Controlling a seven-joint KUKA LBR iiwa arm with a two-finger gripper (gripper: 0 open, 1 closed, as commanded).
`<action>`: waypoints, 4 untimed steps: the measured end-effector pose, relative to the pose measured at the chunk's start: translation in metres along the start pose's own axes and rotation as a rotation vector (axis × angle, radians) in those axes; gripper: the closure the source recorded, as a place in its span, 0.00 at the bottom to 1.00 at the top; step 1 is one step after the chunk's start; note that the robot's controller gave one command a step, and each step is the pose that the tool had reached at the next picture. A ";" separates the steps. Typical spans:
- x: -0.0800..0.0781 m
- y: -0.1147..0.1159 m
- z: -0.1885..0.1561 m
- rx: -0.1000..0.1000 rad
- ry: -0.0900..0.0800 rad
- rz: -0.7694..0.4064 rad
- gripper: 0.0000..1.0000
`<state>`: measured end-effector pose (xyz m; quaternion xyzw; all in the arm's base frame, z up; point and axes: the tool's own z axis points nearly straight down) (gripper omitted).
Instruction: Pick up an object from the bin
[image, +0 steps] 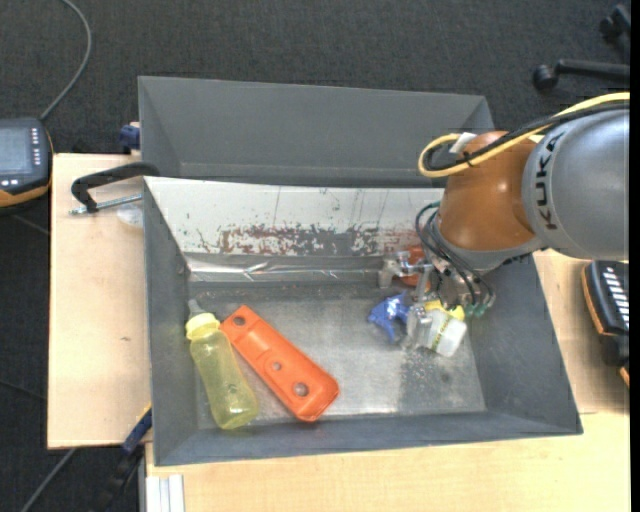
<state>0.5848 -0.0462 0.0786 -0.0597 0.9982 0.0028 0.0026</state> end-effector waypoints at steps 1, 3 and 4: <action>0.005 0.019 0.008 0.007 -0.005 -0.162 1.00; -0.001 0.028 -0.120 0.008 -0.011 -0.190 1.00; -0.001 0.028 -0.120 0.007 -0.011 -0.189 1.00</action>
Offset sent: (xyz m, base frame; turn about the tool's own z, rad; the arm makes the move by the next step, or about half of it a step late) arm 0.0000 0.0000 0.0000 0.0000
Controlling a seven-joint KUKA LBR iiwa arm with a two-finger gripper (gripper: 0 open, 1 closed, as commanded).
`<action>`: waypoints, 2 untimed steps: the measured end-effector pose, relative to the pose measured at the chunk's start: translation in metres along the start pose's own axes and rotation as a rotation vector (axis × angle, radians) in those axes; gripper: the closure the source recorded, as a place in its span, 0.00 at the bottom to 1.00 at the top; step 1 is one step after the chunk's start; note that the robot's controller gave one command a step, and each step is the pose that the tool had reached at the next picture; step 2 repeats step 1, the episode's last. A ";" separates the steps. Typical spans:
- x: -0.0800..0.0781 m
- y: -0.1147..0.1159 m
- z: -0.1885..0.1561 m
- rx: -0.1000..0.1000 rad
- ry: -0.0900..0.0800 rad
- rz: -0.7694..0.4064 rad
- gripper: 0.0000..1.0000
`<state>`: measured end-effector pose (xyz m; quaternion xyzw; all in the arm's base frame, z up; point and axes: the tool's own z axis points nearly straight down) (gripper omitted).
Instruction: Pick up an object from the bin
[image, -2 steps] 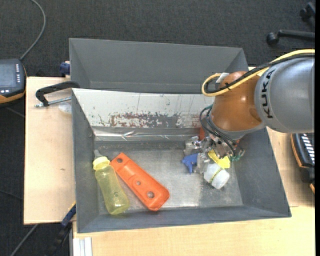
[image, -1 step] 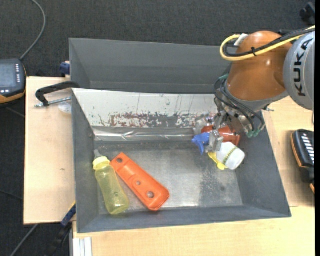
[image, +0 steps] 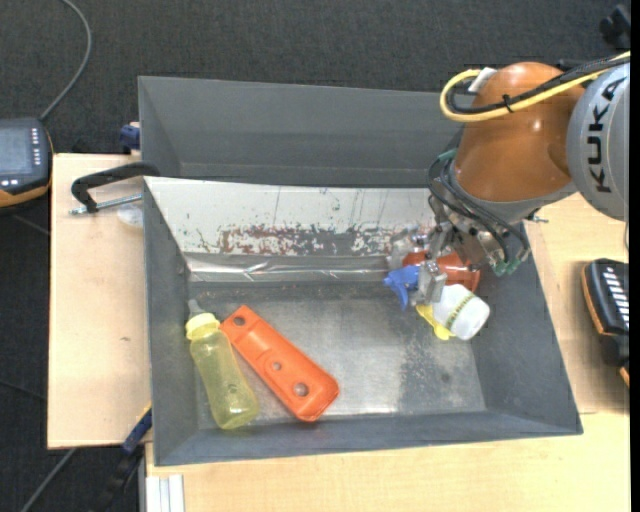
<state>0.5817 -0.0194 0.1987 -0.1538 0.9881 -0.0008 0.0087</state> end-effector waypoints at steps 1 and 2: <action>0.011 0.001 -0.045 -0.001 0.000 0.006 1.00; 0.011 0.001 -0.045 -0.001 0.000 0.006 1.00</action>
Offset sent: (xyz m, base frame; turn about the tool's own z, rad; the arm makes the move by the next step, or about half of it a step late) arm -0.0128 -0.0064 0.1154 -0.0410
